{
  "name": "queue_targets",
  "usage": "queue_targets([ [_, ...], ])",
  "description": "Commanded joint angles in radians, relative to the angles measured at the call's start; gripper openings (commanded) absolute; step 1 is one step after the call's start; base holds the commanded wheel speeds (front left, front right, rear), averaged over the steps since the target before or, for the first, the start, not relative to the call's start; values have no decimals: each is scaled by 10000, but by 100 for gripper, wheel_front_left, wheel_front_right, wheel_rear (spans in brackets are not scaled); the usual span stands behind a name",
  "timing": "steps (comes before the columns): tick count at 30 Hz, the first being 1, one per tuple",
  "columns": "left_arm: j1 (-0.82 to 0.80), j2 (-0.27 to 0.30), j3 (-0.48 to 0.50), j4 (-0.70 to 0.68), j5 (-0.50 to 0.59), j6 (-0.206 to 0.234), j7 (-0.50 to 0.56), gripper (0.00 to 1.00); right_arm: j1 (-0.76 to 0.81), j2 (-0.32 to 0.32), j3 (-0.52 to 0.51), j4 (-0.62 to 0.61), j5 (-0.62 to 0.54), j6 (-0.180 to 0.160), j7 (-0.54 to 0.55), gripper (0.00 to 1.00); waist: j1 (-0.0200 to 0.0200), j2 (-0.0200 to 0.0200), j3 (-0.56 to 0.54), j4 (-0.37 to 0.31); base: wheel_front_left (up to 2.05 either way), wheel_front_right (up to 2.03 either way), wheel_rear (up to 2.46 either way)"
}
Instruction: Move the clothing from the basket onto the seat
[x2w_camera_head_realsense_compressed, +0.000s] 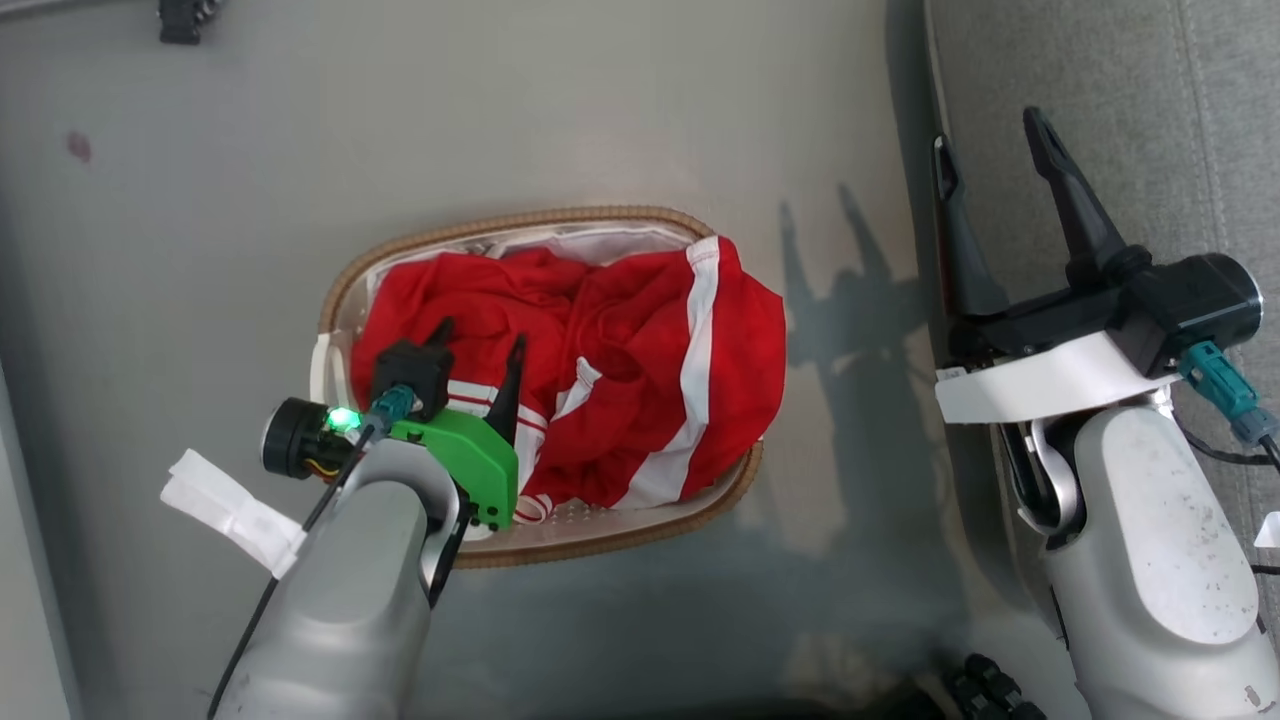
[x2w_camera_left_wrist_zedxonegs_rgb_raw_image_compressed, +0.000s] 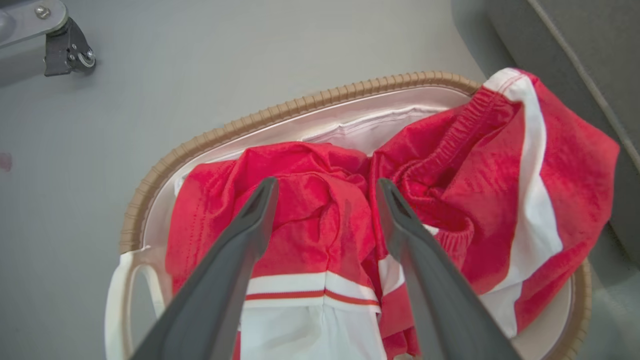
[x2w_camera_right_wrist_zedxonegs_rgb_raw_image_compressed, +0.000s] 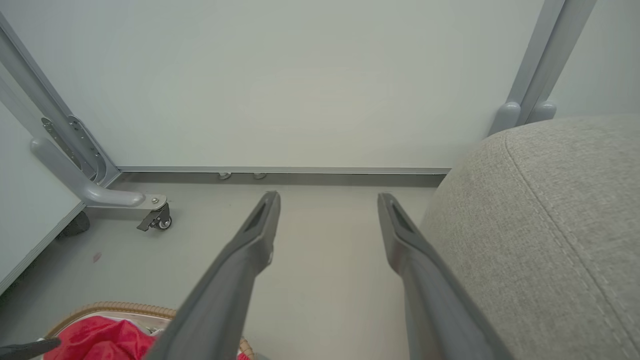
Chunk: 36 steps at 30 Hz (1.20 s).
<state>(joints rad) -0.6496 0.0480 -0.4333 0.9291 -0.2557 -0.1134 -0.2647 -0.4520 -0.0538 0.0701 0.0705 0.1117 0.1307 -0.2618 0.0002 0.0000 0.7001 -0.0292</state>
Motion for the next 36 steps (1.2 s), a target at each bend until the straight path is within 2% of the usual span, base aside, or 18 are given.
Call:
queue_targets([
  [1,-273,47,-21,127,-74,72,3,100,-142,-19,1,-85,-57,1,-48,100,-2,0,527,-192,0,0,0],
  [12,-1237,80,-101,1202,229,9,4,100,-401,10,46,-351,-82,1,-48,100,-2,0,1415,-669,0,0,0],
  [23,-1994,206,-259,2795,419,47,4,100,-511,17,197,-342,229,1,-48,100,-2,0,1730,-1116,0,0,0],
  [24,-2046,203,-295,2893,436,42,4,84,-528,18,210,-321,274,1,-48,100,-2,0,1735,-1152,0,0,0],
  [25,-2090,215,-333,2952,485,65,4,36,-532,17,215,-303,297,1,-48,100,-2,0,1732,-1178,0,0,0],
  [26,-2082,213,-312,3005,446,68,4,0,-535,17,220,-272,306,1,-48,100,-2,0,1713,-1200,0,0,0],
  [30,-1906,208,-372,3185,396,33,4,0,-548,12,254,-173,375,1,-48,100,-2,0,1455,-1291,0,0,0],
  [36,-1188,203,-148,2767,116,32,4,0,-301,11,286,72,486,1,-48,100,-2,0,478,-1277,0,0,0],
])
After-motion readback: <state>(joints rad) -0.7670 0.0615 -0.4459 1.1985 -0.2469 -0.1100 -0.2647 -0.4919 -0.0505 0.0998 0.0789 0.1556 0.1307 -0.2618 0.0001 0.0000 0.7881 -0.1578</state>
